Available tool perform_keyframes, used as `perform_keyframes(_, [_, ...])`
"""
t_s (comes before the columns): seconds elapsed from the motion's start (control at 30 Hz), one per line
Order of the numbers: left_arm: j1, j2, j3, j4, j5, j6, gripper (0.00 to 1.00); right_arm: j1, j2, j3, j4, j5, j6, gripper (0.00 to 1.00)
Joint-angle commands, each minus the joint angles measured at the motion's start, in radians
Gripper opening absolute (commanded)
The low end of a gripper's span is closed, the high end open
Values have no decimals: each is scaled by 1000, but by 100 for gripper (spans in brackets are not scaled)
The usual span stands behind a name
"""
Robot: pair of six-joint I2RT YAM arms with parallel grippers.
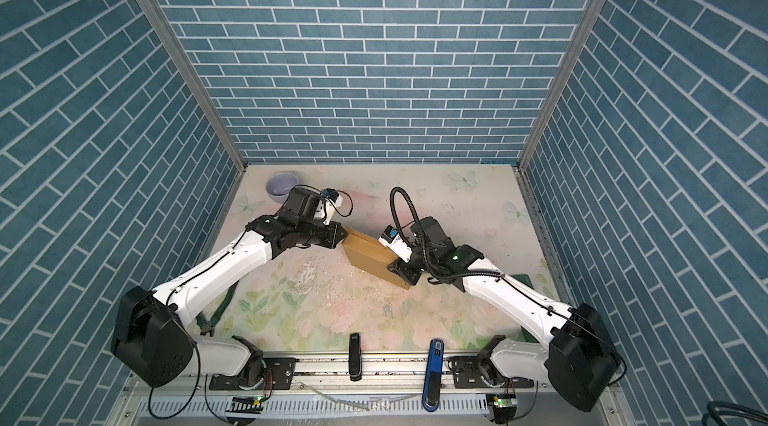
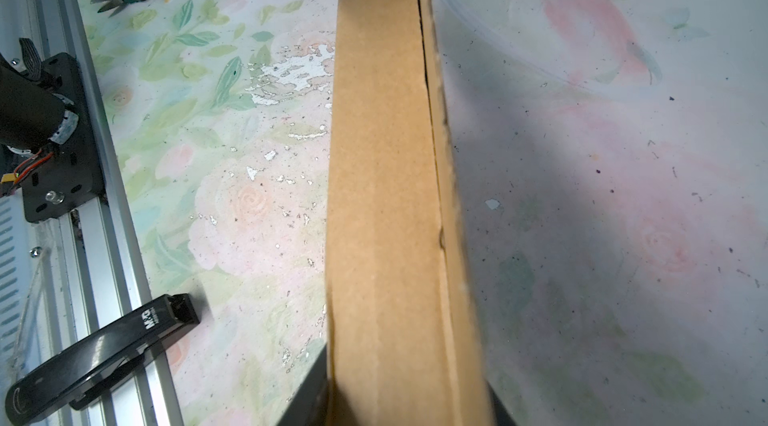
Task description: Fold the paper box
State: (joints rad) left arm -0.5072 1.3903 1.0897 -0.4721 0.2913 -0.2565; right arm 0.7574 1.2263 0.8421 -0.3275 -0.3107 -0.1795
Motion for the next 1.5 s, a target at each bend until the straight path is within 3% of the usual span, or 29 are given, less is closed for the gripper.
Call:
perform_keyframes(0.0, [-6, -28, 18, 18, -16, 1, 16, 3, -13, -23, 21, -10, 14, 19])
perform_keyframes(0.3, [-6, -17, 19, 18, 10, -6, 16, 3, 1, -19, 27, -10, 14, 18])
perform_keyframes(0.93, [-5, -3, 13, 9, 17, -38, 6, 3, 19, -14, 33, -15, 9, 18])
perform_keyframes(1.47, [-11, -29, -79, 78, -65, -34, 0, 3, 4, -27, 51, 2, 29, 17])
